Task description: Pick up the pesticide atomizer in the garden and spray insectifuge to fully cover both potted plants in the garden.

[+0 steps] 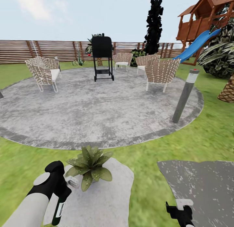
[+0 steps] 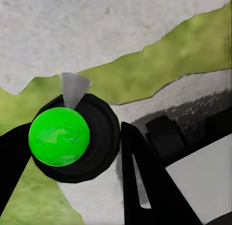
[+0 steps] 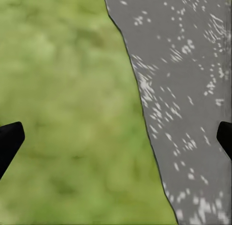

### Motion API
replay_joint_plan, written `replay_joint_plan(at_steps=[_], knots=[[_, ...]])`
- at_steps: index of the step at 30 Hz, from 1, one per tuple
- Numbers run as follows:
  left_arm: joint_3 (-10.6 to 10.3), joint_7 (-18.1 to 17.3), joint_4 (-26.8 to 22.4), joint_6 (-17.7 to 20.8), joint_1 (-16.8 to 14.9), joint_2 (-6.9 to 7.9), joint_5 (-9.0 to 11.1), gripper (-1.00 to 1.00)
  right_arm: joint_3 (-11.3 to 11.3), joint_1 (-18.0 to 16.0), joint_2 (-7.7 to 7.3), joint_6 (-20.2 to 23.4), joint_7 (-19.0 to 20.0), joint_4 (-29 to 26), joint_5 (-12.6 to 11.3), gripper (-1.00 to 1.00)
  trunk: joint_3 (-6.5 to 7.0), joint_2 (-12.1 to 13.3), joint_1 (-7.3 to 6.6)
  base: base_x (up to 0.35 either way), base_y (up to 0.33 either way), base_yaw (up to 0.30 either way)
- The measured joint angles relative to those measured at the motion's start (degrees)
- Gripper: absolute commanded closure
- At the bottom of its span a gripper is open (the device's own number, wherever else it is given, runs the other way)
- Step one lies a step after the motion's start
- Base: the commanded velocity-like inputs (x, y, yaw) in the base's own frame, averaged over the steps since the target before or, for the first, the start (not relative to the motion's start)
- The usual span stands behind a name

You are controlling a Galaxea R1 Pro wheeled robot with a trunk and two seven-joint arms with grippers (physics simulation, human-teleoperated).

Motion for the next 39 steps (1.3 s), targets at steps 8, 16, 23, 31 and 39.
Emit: replay_joint_plan(at_steps=[8, 16, 23, 31, 39], knots=[[0.05, 0.12, -0.30, 0.00, 0.02, 0.10, -0.01, 1.00, 0.01, 0.01, 0.05, 0.00, 0.00, 0.02, 0.00, -1.00, 0.00, 0.00, -0.01, 0.034, -0.270, 0.253], [0.25, 3.98, -0.34, 0.12, 0.01, -0.02, 0.05, 1.00, 0.01, -0.01, 0.05, 0.01, 0.01, 0.01, 0.00, -1.00, 0.00, 0.00, -0.02, 0.213, -0.179, 0.277], [0.23, 4.16, -0.29, 0.12, 0.02, -0.10, 0.14, 1.00, 0.03, -0.02, 0.04, 0.00, 0.00, 0.02, 0.02, -1.00, 0.00, 0.00, -0.01, 0.151, -0.215, 0.277], [0.36, 4.17, -0.46, 0.15, 0.00, -0.26, 0.15, 1.00, 0.00, 0.02, -0.01, 0.00, 0.00, 0.00, 0.00, -1.00, 0.00, 0.00, 0.00, 0.013, -0.283, 0.168], [0.40, 4.17, -0.51, 0.15, 0.00, -0.27, 0.15, 1.00, 0.00, 0.03, -0.02, 0.00, 0.00, 0.00, 0.00, -1.00, 0.00, 0.00, -0.01, 0.034, -0.286, 0.004]])
